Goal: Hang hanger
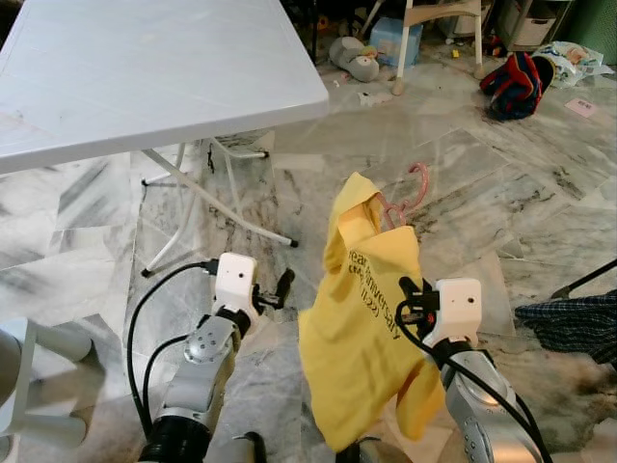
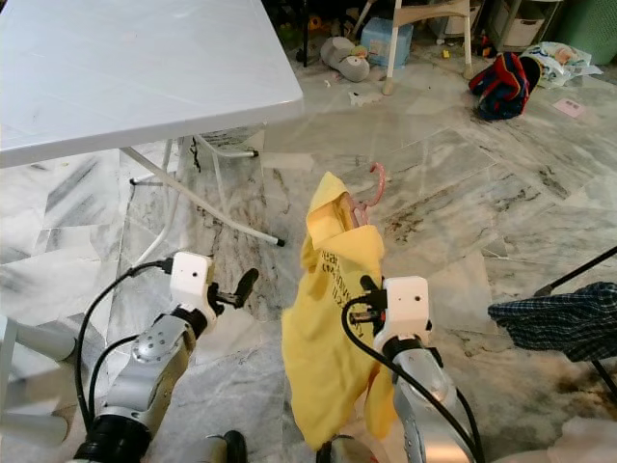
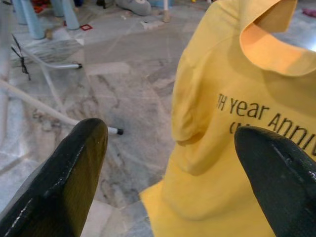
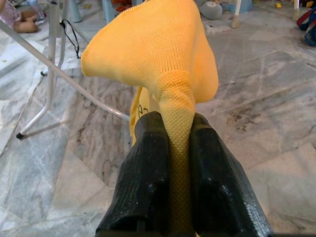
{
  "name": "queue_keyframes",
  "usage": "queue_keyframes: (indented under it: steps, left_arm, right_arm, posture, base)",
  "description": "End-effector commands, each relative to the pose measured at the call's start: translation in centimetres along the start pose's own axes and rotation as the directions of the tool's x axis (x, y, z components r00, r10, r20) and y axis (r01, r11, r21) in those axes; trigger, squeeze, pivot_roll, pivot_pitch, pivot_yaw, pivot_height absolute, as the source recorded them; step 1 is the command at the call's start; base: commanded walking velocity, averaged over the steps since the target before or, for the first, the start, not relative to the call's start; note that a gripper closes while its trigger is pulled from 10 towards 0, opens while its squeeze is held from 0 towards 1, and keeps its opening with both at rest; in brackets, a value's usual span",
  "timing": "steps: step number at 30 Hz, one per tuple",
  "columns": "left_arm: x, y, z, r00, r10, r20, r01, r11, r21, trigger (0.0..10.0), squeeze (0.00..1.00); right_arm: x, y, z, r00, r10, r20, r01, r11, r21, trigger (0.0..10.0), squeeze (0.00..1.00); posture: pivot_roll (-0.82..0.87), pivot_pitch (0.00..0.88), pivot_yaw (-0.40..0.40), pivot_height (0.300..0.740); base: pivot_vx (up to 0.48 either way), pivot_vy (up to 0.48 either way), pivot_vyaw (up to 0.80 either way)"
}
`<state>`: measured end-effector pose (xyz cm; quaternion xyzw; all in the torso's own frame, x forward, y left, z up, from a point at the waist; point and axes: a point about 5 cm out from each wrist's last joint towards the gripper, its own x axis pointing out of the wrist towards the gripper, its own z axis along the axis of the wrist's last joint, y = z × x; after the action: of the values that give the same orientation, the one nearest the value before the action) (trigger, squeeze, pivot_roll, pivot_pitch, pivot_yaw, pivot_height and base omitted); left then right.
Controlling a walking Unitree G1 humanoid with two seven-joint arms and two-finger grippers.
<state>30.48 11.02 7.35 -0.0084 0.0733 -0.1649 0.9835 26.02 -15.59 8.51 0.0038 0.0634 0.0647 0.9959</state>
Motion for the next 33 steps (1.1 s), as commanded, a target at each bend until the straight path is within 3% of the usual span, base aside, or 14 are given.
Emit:
queue_keyframes:
  steps: [1, 4, 25, 33]
  left_arm:
    - [-0.22, 0.3, -0.29, 1.0, 0.005, -0.017, -0.005, 1.0, 0.006, 10.0, 0.0]
    - [-0.22, 0.38, -0.33, 1.0, 0.005, -0.02, -0.005, 1.0, 0.007, 10.0, 0.0]
    - [-0.21, 0.26, -0.53, 1.0, -0.001, -0.031, 0.001, 1.0, 0.016, 10.0, 0.0]
    - [-0.13, 0.36, -0.36, 1.0, 0.001, -0.021, 0.0, 1.0, 0.029, 10.0, 0.0]
  right_arm:
    - [0.11, 0.3, 1.14, 0.998, 0.014, 0.066, -0.014, 1.0, 0.0, 10.0, 0.0]
    - [0.1, 0.37, 1.15, 0.998, 0.014, 0.067, -0.014, 1.0, 0.003, 10.0, 0.0]
    - [0.2, 0.38, 1.14, 0.997, 0.013, 0.07, -0.013, 1.0, 0.009, 10.0, 0.0]
    - [0.26, 0.29, 1.17, 0.997, 0.008, 0.07, -0.009, 1.0, 0.01, 10.0, 0.0]
  posture:
    - [-0.04, 0.197, 0.011, 0.74]
    - [-0.04, 0.197, 0.012, 0.74]
    - [-0.04, 0.192, 0.013, 0.74]
    - [-0.04, 0.2, 0.016, 0.74]
  base:
    - [0.0, 0.0, 0.62]
    - [0.0, 0.35, 0.63]
    - [0.0, 0.383, 0.0]
    - [0.0, 0.156, 0.0]
